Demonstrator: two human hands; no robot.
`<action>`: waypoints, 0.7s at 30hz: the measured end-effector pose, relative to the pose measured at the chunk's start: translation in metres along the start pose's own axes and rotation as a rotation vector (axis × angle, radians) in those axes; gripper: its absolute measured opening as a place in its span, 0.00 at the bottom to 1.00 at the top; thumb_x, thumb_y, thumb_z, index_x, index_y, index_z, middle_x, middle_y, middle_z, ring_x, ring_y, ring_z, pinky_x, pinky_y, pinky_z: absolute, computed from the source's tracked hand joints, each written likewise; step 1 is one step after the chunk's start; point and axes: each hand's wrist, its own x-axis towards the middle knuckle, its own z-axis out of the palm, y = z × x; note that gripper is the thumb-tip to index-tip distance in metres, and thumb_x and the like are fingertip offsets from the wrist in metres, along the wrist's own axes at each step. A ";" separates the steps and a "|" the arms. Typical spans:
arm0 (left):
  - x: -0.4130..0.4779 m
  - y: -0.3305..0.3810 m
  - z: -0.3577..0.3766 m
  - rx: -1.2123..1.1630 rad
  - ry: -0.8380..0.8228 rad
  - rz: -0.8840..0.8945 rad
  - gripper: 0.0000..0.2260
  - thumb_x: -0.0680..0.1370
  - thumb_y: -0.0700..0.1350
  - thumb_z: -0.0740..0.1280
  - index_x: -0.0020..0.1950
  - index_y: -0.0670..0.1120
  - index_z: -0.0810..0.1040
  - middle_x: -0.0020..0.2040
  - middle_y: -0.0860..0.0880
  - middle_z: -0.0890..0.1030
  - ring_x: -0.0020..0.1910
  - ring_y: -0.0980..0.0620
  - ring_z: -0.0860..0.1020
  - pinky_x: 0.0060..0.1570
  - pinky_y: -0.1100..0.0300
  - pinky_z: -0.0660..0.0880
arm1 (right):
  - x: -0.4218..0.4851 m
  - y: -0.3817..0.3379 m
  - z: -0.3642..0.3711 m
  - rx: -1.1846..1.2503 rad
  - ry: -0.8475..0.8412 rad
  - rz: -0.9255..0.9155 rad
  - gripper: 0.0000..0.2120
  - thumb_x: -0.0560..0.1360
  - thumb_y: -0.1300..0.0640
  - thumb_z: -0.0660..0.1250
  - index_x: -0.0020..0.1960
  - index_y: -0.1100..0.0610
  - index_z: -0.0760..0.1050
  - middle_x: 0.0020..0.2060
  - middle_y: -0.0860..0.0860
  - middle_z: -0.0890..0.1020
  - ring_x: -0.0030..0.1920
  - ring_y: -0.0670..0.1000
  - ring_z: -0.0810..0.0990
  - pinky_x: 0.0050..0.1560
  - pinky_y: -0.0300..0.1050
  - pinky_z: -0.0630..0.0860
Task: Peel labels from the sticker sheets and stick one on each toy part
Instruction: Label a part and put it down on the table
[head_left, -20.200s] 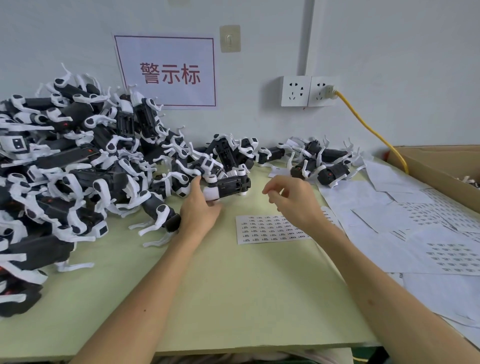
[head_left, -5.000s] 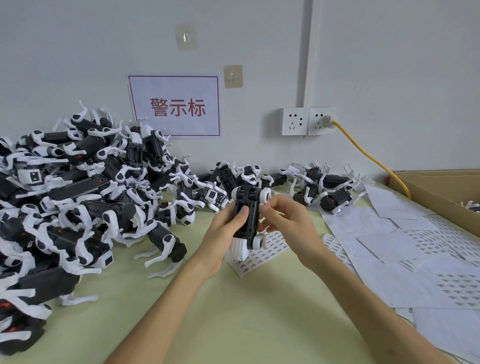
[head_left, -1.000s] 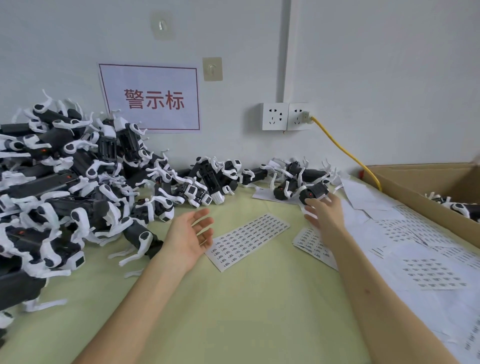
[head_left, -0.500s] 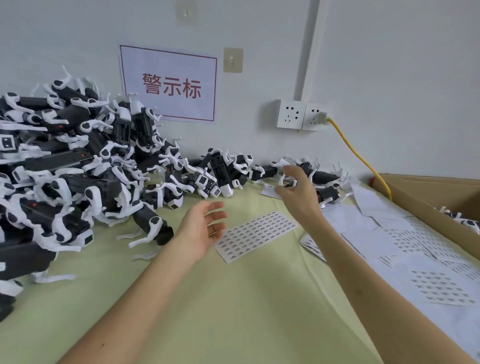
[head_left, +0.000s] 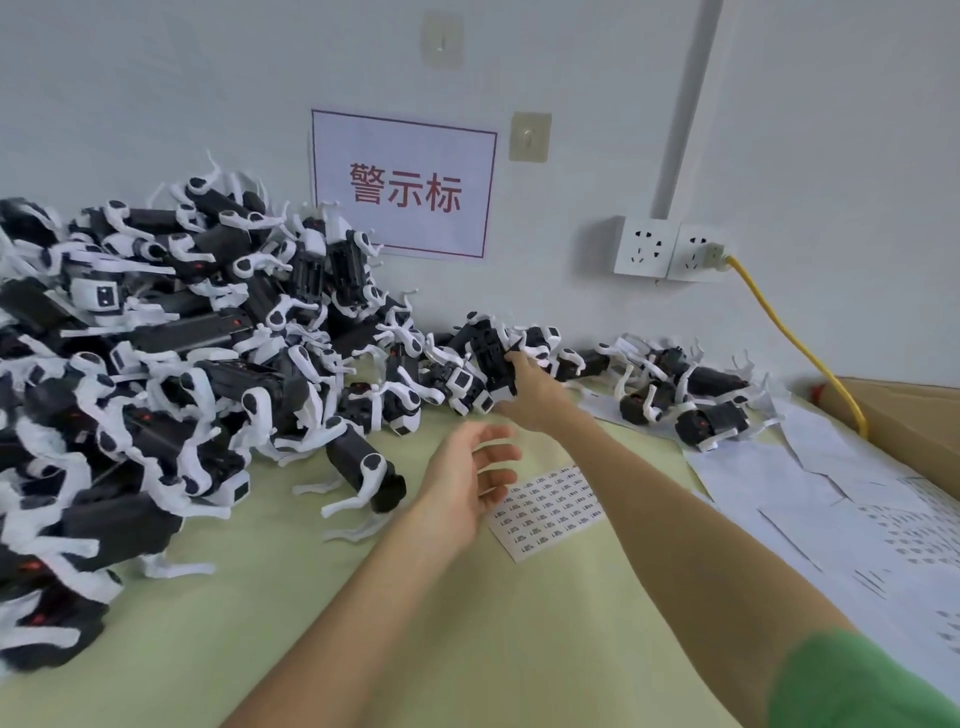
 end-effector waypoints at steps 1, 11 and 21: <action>-0.001 0.000 0.000 -0.002 -0.004 0.001 0.11 0.81 0.48 0.62 0.48 0.46 0.83 0.33 0.51 0.82 0.25 0.54 0.75 0.34 0.60 0.70 | -0.001 0.002 -0.001 -0.011 0.003 -0.006 0.35 0.76 0.56 0.71 0.78 0.58 0.57 0.72 0.59 0.69 0.64 0.62 0.76 0.54 0.52 0.73; 0.000 0.001 0.000 0.008 0.016 0.006 0.11 0.83 0.46 0.60 0.50 0.45 0.82 0.33 0.50 0.82 0.26 0.53 0.75 0.33 0.59 0.70 | -0.025 0.018 -0.027 -0.066 -0.069 -0.005 0.27 0.68 0.45 0.77 0.59 0.58 0.72 0.51 0.54 0.78 0.52 0.57 0.79 0.53 0.54 0.78; 0.000 0.000 -0.002 -0.002 0.032 0.007 0.07 0.83 0.45 0.62 0.55 0.44 0.78 0.38 0.47 0.87 0.31 0.48 0.80 0.33 0.57 0.74 | -0.060 0.037 -0.063 1.131 -0.201 0.184 0.12 0.78 0.61 0.69 0.61 0.63 0.77 0.53 0.60 0.83 0.49 0.55 0.82 0.56 0.50 0.78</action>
